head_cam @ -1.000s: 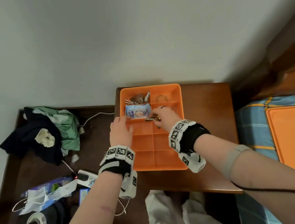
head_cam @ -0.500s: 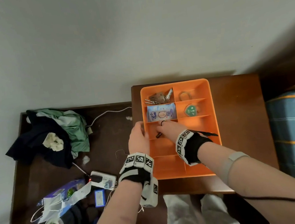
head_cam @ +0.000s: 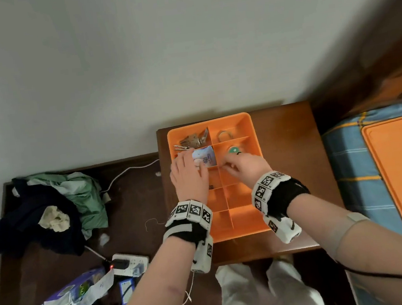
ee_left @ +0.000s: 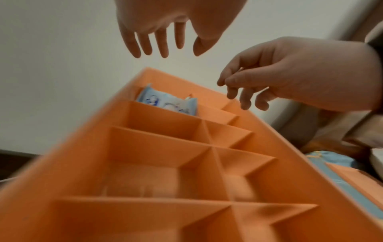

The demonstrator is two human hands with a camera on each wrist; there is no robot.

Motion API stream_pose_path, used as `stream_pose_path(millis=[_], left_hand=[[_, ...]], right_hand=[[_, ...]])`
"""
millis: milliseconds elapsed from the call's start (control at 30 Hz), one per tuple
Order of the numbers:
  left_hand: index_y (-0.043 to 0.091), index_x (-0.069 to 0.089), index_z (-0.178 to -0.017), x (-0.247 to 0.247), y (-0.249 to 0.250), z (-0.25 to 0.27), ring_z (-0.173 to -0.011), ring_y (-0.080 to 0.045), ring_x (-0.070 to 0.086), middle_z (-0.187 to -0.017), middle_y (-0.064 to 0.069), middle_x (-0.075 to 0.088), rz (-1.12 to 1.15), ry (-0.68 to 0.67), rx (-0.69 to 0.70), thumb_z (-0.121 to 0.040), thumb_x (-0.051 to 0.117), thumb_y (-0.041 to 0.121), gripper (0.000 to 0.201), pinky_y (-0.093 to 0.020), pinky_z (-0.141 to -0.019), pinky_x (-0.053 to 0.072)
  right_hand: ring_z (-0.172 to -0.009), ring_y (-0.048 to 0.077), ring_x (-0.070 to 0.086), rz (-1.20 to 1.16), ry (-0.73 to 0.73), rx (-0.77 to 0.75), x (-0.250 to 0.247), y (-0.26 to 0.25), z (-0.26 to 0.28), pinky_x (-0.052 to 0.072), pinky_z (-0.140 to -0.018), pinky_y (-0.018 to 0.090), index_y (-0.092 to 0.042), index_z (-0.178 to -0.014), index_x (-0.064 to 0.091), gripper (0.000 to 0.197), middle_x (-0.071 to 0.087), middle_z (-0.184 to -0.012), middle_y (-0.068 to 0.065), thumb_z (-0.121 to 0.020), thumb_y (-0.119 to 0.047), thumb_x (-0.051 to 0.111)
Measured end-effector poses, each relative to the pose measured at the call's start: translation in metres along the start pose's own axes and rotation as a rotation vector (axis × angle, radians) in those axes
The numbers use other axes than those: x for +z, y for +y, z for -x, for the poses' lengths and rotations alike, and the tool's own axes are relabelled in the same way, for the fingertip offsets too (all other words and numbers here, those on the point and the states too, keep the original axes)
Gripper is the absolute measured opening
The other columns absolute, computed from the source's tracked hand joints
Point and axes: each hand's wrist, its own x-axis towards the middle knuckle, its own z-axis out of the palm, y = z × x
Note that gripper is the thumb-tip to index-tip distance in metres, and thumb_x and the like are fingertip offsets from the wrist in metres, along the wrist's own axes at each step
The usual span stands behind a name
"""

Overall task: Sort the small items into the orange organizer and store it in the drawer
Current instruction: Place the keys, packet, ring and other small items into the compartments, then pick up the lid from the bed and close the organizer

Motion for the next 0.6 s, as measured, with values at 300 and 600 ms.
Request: stream_pose_path(millis=[300, 600], left_hand=[[0.016, 0.045, -0.133, 0.053, 0.144, 0.025, -0.13, -0.022, 0.044, -0.14, -0.003, 0.048, 0.019, -0.186, 0.276, -0.096, 0.042, 0.024, 0.038, -0.038, -0.112, 0.034], [0.013, 0.051, -0.128, 0.164, 0.276, 0.075, -0.119, -0.028, 0.052, -0.132, -0.008, 0.055, -0.102, -0.371, 0.533, -0.093, 0.044, 0.015, 0.036, -0.039, -0.101, 0.04]], right_hand=[[-0.078, 0.019, 0.059, -0.387, 0.367, 0.49, -0.079, 0.15, 0.094, 0.05, -0.075, 0.032, -0.019, -0.097, 0.066, 0.013, 0.061, -0.08, -0.002, -0.09, -0.022, 0.055], [-0.105, 0.035, 0.057, -0.315, 0.409, 0.754, -0.109, 0.338, 0.208, 0.043, -0.081, 0.038, -0.005, -0.116, 0.056, 0.027, 0.061, -0.118, 0.018, -0.09, -0.011, 0.054]])
